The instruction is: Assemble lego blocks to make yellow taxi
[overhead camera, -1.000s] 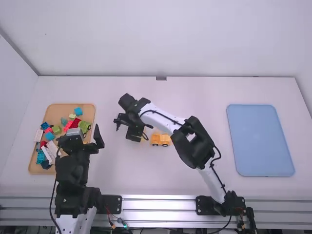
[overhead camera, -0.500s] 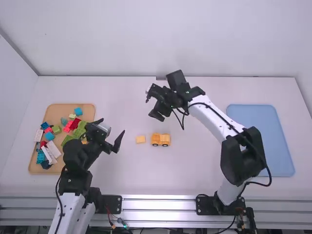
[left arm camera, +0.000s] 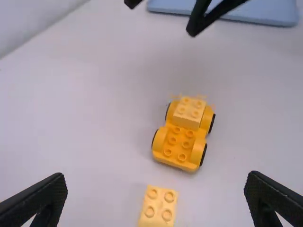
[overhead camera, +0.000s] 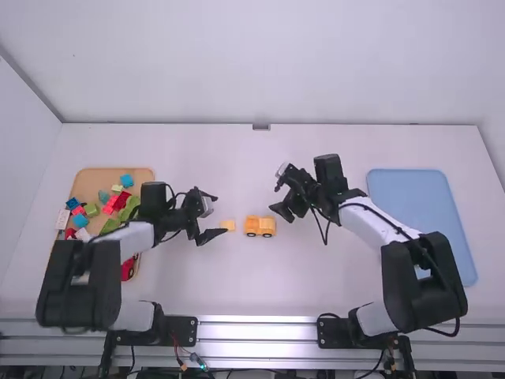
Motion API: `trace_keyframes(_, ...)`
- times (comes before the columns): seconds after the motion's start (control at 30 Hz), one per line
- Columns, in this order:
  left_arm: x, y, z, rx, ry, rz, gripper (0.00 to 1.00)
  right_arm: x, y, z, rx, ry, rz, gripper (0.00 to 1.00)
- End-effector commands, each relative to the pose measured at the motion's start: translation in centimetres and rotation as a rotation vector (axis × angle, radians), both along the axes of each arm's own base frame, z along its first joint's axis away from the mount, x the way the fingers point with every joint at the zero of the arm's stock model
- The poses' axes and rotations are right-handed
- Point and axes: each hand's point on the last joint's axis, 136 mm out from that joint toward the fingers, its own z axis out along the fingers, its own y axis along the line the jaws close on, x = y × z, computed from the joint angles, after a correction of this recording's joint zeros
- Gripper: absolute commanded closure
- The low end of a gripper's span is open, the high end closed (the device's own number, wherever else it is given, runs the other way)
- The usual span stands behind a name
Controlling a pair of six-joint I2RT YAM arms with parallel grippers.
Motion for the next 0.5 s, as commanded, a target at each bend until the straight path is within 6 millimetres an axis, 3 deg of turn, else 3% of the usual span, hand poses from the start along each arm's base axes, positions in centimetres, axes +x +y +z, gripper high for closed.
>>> trace_keyframes(0.0,-0.6,-1.4,-1.5,-0.024,-0.075,-0.148,0.03,-0.5,-0.8,-0.5,0.009,-0.002,-0.014,0.01)
trace_keyframes(0.17,0.5,-1.7,-5.2,-0.014,0.024,-0.154,0.06,-0.7,-1.6,-1.1,0.040,-0.006,-0.016,0.01)
trace_keyframes(0.47,0.4,-0.8,-8.0,0.093,0.054,-0.105,0.21,-0.9,-1.8,-1.0,0.055,-0.013,0.006,0.01)
